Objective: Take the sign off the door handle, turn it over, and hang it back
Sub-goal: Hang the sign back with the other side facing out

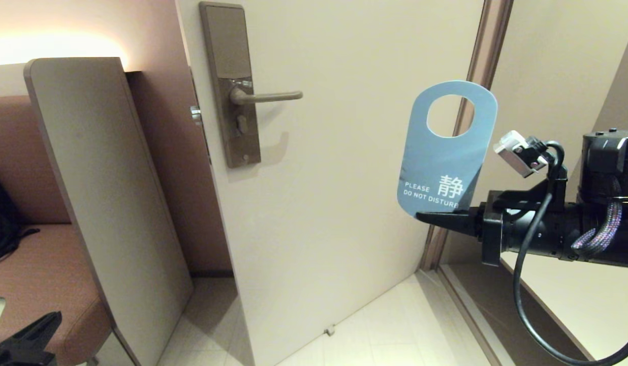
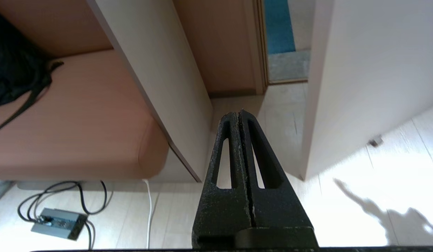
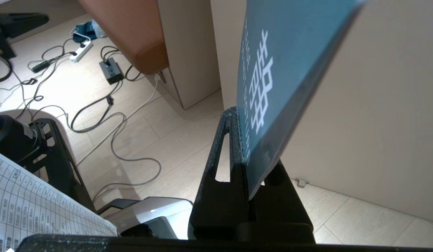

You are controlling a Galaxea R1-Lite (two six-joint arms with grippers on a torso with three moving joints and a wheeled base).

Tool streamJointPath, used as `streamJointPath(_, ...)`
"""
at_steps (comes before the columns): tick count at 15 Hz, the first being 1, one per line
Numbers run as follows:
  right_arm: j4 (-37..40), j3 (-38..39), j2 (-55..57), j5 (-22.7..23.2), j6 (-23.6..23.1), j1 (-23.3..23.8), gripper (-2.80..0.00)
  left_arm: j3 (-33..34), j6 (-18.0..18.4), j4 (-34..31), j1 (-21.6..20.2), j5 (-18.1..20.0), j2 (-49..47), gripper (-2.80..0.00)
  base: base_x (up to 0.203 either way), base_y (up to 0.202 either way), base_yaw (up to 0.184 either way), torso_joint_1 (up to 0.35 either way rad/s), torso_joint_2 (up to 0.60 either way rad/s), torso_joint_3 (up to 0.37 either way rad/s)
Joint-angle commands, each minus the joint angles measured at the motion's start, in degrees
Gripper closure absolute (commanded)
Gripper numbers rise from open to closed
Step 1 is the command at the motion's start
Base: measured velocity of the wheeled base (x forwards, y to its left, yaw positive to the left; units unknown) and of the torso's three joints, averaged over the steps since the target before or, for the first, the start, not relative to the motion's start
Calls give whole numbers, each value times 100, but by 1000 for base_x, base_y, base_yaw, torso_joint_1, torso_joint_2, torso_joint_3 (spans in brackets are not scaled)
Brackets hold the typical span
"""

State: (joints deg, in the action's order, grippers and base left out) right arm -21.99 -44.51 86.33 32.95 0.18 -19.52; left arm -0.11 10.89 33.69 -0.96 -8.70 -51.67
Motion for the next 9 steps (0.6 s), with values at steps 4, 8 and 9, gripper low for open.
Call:
streamJointPath(4,-11,-14,54,19,-114,1,0,3,-259,-1564,77,101,2078,0,0,0,0,0,0,0)
streamJointPath(8,-7,-71,138,19,-194,1,0,6,-421,-2722,107,681,3782,0,0,0,0,0,0,0)
streamJointPath(9,-7,-76,153,19,-200,1,0,-16,-439,-3042,106,772,4289,0,0,0,0,0,0,0)
